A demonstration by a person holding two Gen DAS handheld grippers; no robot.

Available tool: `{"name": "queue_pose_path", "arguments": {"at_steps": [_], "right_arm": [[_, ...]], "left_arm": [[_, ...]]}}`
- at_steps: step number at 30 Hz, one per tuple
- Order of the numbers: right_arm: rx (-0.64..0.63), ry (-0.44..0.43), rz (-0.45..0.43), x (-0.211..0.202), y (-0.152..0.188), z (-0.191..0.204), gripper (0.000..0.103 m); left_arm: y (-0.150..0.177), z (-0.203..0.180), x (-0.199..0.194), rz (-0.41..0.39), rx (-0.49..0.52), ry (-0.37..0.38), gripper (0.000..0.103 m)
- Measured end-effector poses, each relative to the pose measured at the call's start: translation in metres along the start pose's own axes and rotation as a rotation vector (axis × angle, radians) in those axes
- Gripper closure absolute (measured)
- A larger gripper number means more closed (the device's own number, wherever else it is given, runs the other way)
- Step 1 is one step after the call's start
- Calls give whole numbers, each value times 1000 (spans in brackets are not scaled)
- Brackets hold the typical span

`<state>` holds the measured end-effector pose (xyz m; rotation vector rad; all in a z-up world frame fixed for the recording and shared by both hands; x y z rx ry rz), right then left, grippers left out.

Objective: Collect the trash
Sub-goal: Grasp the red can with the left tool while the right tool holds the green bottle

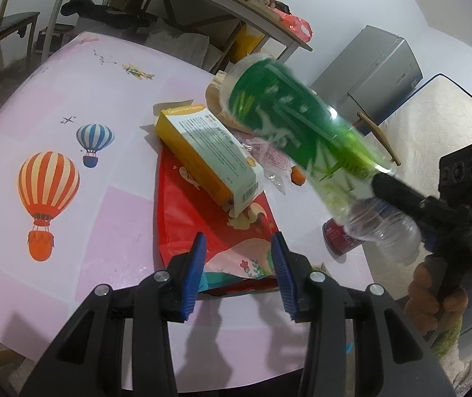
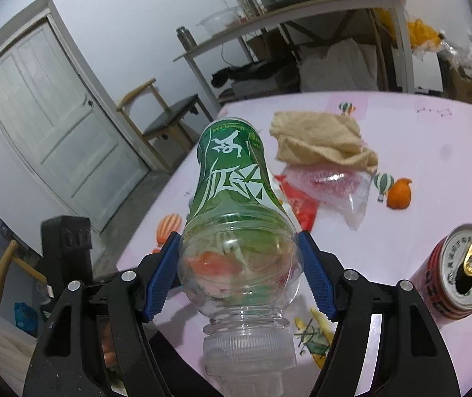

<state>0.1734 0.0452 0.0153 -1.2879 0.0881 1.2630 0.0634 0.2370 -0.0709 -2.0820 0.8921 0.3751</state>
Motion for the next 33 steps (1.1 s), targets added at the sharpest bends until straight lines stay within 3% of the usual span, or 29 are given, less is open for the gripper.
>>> {"name": "queue_pose_path", "arguments": {"at_steps": [12, 19, 21, 23, 28, 33], "right_arm": [[1, 24, -75, -56, 4, -2, 36], [86, 68, -163, -105, 14, -29, 36], [120, 79, -190, -116, 17, -38, 36], [170, 95, -219, -129, 21, -52, 36], [264, 161, -285, -164, 37, -84, 36], [337, 233, -329, -190, 57, -114, 36]], "left_arm": [[-2, -13, -23, -63, 23, -5, 64], [0, -45, -25, -72, 103, 43, 64], [0, -55, -23, -67, 129, 67, 60], [1, -69, -18, -56, 158, 104, 49], [6, -113, 15, 22, 255, 188, 36], [12, -157, 64, 101, 350, 205, 25]]}}
Point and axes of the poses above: each gripper's, at about its wrist camera, not at the fingertips, and x roughly the way its jaws point, z to its left, y to its underside, the point moved 4 cm from there along x, roughly the way its jaws point, and after that the axes turned 7 degrees about y, right-handed, at the moved point
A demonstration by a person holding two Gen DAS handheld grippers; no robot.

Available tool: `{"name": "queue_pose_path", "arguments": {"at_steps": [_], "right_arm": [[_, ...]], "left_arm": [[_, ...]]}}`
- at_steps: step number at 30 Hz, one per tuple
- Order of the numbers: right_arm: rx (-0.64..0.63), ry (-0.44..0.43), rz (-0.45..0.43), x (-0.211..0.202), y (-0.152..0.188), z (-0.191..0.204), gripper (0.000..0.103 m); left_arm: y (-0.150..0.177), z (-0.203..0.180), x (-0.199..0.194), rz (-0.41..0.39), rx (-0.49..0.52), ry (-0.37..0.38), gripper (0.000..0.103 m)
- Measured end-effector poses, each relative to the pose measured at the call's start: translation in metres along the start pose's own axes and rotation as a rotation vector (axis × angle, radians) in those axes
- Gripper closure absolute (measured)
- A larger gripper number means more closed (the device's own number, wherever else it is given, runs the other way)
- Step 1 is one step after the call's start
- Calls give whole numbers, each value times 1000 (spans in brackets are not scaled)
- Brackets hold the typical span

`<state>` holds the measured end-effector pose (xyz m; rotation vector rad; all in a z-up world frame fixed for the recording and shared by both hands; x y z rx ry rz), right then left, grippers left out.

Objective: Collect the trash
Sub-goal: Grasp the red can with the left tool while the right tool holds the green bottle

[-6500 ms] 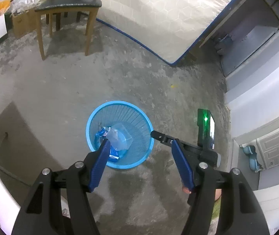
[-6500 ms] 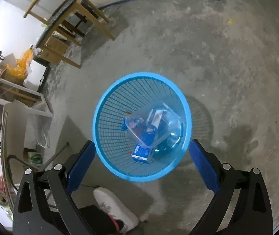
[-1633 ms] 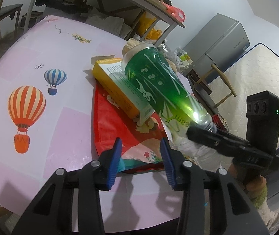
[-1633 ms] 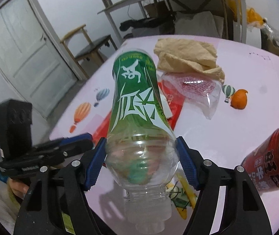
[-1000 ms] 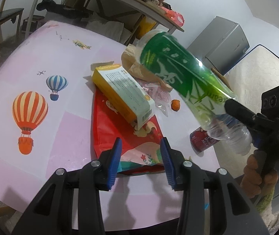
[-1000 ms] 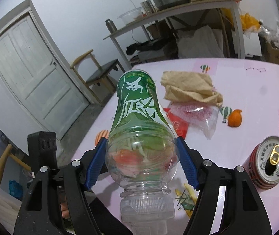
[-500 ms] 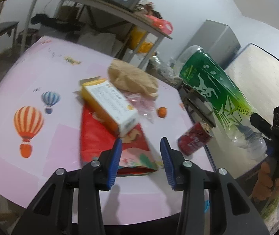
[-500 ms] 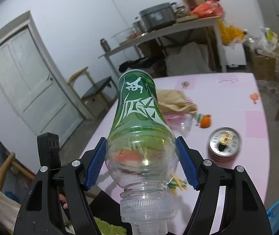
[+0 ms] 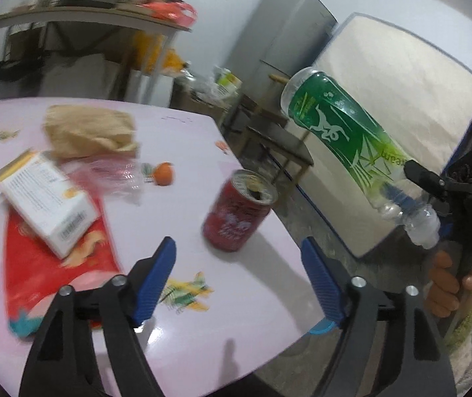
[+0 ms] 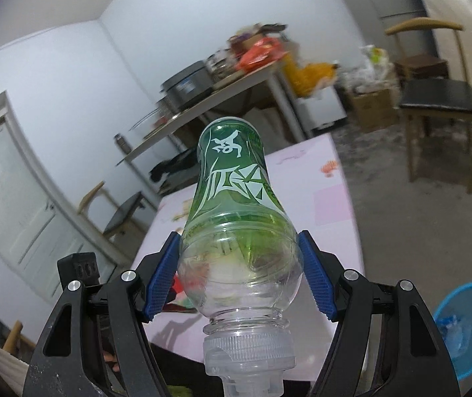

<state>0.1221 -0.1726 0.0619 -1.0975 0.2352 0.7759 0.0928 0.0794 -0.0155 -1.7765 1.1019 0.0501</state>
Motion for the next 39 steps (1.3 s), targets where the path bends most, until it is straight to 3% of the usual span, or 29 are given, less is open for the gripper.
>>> {"name": "queue_pose_path", "arguments": {"at_steps": [3, 7, 15, 21, 29, 39], "right_arm": [[30, 31, 2, -2, 4, -16, 36], [75, 66, 18, -1, 11, -41, 36], [141, 86, 44, 6, 21, -67, 36], [166, 86, 60, 11, 24, -75, 36], [184, 83, 70, 14, 26, -81, 36], [187, 81, 68, 13, 27, -82, 36]], "left_arm": [[-6, -8, 26, 28, 31, -26, 21], [-13, -13, 65, 66, 78, -133, 20], [-20, -17, 110, 96, 163, -249, 20], [-21, -15, 130, 106, 169, -268, 21], [-22, -15, 138, 102, 188, -293, 38], [-18, -18, 136, 92, 191, -307, 38]]}}
Point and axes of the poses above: each gripper's, at about its wrist camera, not at the fingertips, and x roughly the way its jaws point, z to its left, y to its underside, the point moved 4 cm from there along x, roughly the way its jaws point, and after that the axes turned 7 degrees about y, right-handed, at the moved point
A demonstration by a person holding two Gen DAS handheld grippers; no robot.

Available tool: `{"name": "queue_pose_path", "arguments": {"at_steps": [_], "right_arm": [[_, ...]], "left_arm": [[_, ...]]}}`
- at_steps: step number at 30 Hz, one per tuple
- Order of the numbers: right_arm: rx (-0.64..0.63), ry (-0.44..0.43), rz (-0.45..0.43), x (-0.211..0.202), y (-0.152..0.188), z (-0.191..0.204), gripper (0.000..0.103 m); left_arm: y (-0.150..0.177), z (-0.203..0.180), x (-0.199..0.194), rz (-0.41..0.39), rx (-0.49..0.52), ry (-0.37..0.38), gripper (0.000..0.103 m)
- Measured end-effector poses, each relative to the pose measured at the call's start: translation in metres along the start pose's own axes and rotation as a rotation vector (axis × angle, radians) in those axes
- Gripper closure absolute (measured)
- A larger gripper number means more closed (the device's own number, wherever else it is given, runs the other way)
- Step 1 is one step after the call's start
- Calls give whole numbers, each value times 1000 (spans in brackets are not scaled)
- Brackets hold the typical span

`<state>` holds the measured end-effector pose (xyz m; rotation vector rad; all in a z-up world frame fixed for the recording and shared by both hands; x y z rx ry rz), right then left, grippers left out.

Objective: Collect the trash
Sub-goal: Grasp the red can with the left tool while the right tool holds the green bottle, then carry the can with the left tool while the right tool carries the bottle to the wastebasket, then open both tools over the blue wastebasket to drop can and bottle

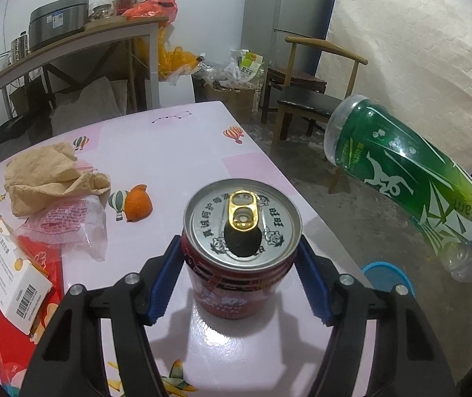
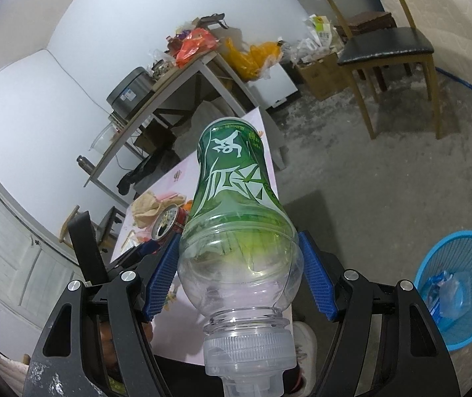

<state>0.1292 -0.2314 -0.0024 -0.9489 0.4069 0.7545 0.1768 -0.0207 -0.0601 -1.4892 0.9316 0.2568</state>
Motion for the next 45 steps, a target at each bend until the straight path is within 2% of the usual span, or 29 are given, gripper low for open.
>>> {"name": "queue_pose_path", "arguments": {"at_steps": [7, 11, 15, 18, 20, 23, 27, 30, 32, 36, 38, 39, 42, 45], "right_arm": [[2, -6, -17, -8, -1, 0, 36], [22, 1, -42, -20, 0, -8, 36], [83, 62, -96, -49, 3, -33, 36], [141, 144, -137, -73, 10, -60, 36], [210, 218, -154, -90, 21, -88, 36], [350, 328, -129, -104, 46, -137, 36], [530, 425, -31, -96, 88, -196, 36], [638, 442, 33, -81, 113, -230, 36], [709, 452, 69, -65, 127, -254, 36], [760, 494, 59, -41, 128, -293, 35], [770, 524, 40, -33, 130, -310, 31], [772, 542, 39, -29, 130, -315, 27], [757, 613, 68, -17, 141, -333, 26], [755, 632, 90, -21, 146, -343, 26]], "left_arm": [[-2, -8, -5, -16, 8, 4, 38], [-8, -21, -15, -33, 14, 30, 38], [-21, -51, -27, -57, 38, 120, 38], [-31, -90, -29, -46, 73, 229, 38], [-35, -124, -20, 8, 89, 333, 38], [-29, -176, 9, 158, 115, 462, 38], [0, -228, 58, 354, 142, 516, 38], [38, -259, 105, 520, 129, 532, 38], [56, -272, 129, 583, 118, 517, 38], [63, -292, 163, 599, 107, 515, 38], [62, -299, 178, 598, 109, 516, 26], [61, -300, 181, 601, 110, 508, 25], [63, -293, 179, 590, 85, 520, 24], [71, -280, 169, 582, 90, 520, 24]]}}
Point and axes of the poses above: each gripper's, at about its wrist camera, not at the fingertips, and x roughly the way its jaws point, z to its left, y to its underside, the point moved 4 cm from there along x, roughly the way its jaws point, and after that the axes turned 7 degrees about y, right-handed, at the moved point
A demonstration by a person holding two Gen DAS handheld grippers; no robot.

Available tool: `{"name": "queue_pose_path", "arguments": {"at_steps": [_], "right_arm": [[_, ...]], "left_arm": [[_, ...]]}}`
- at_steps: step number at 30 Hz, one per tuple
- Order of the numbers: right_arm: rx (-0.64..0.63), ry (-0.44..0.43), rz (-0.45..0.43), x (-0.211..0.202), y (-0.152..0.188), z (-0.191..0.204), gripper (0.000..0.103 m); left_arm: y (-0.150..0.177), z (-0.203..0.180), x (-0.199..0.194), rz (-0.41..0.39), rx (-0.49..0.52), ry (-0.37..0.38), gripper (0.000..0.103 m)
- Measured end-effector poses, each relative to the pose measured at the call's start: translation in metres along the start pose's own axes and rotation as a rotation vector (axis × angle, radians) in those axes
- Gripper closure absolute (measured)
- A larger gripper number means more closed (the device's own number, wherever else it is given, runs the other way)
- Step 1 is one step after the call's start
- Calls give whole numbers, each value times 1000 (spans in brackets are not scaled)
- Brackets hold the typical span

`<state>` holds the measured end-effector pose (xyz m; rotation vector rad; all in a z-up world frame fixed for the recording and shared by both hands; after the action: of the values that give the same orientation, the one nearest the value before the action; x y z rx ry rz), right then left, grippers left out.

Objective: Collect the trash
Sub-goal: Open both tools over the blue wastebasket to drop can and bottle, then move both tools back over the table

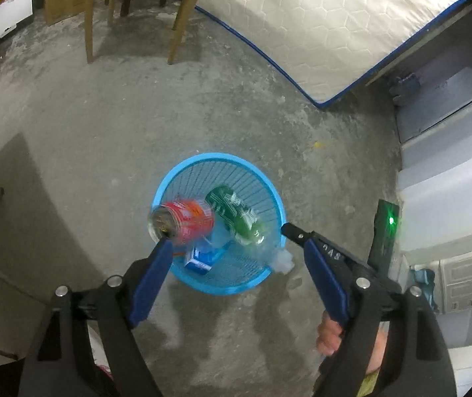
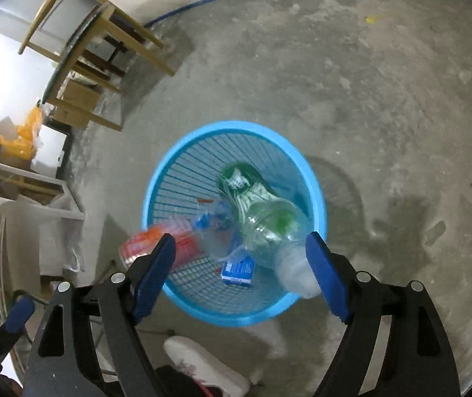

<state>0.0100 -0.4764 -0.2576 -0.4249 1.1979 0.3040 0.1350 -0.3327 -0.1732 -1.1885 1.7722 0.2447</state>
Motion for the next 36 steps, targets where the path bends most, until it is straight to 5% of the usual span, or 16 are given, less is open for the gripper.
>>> {"name": "queue_pose_path", "arguments": {"at_steps": [12, 21, 25, 30, 36], "right_arm": [[-50, 20, -68, -31, 8, -8, 26], [-161, -42, -181, -98, 21, 36, 19], [-273, -55, -290, -145, 28, 72, 9], [-434, -55, -411, -192, 45, 129, 8], [-644, -107, -434, -207, 93, 215, 8]], "left_arm": [[48, 8, -56, -45, 20, 55, 24], [74, -29, -150, -244, 129, 115, 12], [85, -25, -185, -313, 132, 84, 6], [111, 3, -244, -422, 105, 11, 6], [161, 69, -315, -580, -4, -176, 6]]}}
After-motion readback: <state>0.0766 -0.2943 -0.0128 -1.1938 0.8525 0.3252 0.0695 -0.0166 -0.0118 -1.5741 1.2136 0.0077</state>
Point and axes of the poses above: each gripper's, at about its wrist camera, not at the fingertips, and x roughly the way its jaws point, z to its left, y to its underside, the point moved 4 cm from there along x, roughly the way its jaws point, and after that the axes turned 7 degrees about y, right-handed, at the moved point
